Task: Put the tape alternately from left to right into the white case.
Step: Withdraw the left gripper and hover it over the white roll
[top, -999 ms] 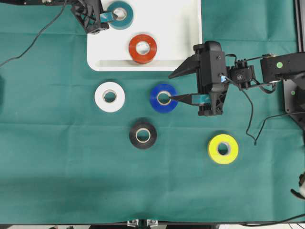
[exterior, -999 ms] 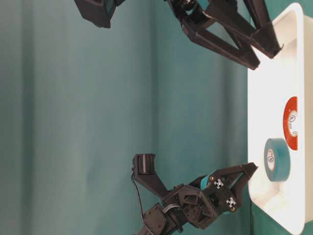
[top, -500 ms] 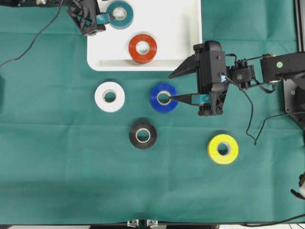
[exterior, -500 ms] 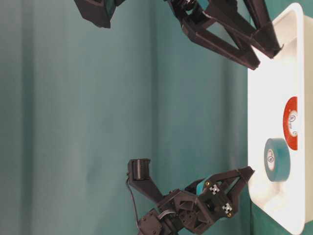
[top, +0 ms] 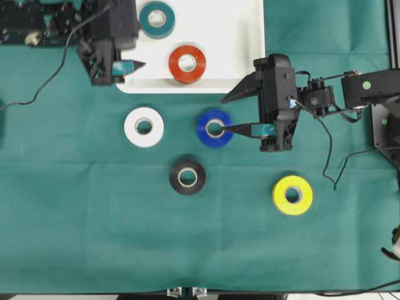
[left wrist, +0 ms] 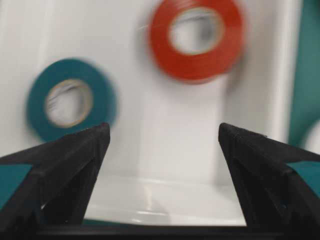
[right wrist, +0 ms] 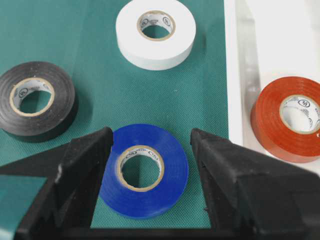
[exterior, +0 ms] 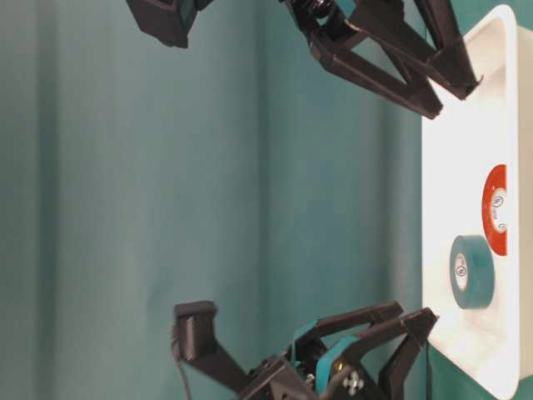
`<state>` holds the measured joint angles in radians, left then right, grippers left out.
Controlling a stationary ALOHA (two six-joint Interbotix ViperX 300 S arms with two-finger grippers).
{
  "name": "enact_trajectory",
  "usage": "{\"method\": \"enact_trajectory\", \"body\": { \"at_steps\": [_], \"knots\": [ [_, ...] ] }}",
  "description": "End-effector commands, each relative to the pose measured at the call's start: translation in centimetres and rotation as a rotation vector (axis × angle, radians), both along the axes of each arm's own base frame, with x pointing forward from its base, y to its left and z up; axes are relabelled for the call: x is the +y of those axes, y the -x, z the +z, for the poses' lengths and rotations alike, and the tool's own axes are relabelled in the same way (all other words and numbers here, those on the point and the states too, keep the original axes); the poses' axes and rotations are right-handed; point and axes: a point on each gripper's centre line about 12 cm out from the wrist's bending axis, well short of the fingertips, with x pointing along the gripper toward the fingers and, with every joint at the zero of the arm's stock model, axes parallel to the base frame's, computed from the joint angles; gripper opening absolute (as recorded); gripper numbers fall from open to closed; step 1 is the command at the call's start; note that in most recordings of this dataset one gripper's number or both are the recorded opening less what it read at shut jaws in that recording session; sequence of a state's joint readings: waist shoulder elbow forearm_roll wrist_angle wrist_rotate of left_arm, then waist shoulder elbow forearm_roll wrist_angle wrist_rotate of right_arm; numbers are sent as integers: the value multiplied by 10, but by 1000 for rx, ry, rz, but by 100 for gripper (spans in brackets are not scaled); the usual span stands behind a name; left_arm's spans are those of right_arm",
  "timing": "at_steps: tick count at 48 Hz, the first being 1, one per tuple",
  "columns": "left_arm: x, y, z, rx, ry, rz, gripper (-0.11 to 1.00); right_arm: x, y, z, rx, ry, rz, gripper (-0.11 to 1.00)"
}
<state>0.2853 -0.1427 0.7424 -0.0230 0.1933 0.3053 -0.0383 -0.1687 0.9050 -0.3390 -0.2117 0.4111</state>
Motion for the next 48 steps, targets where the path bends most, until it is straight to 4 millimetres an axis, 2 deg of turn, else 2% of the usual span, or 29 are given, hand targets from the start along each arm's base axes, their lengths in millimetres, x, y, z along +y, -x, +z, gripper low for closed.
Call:
{"method": "enact_trajectory", "body": {
  "at_steps": [1, 14, 26, 42, 48],
  "knots": [
    [-13, -2, 12, -36, -6, -34, 65, 1, -5, 9, -35, -1, 4, 71],
    [-50, -6, 10, -37, 22, -117, 65, 1, -5, 10, -35, -2, 2, 71],
    [-76, -3, 3, -27, 106, -111, 65, 0, -5, 9, -30, 0, 3, 71],
    [-79, 2, -4, 8, 150, -76, 65, 1, -5, 9, -30, -3, 1, 71],
    [-79, 2, -3, 6, 151, -75, 65, 6, -4, 8, -26, -1, 18, 71]
  ]
}}
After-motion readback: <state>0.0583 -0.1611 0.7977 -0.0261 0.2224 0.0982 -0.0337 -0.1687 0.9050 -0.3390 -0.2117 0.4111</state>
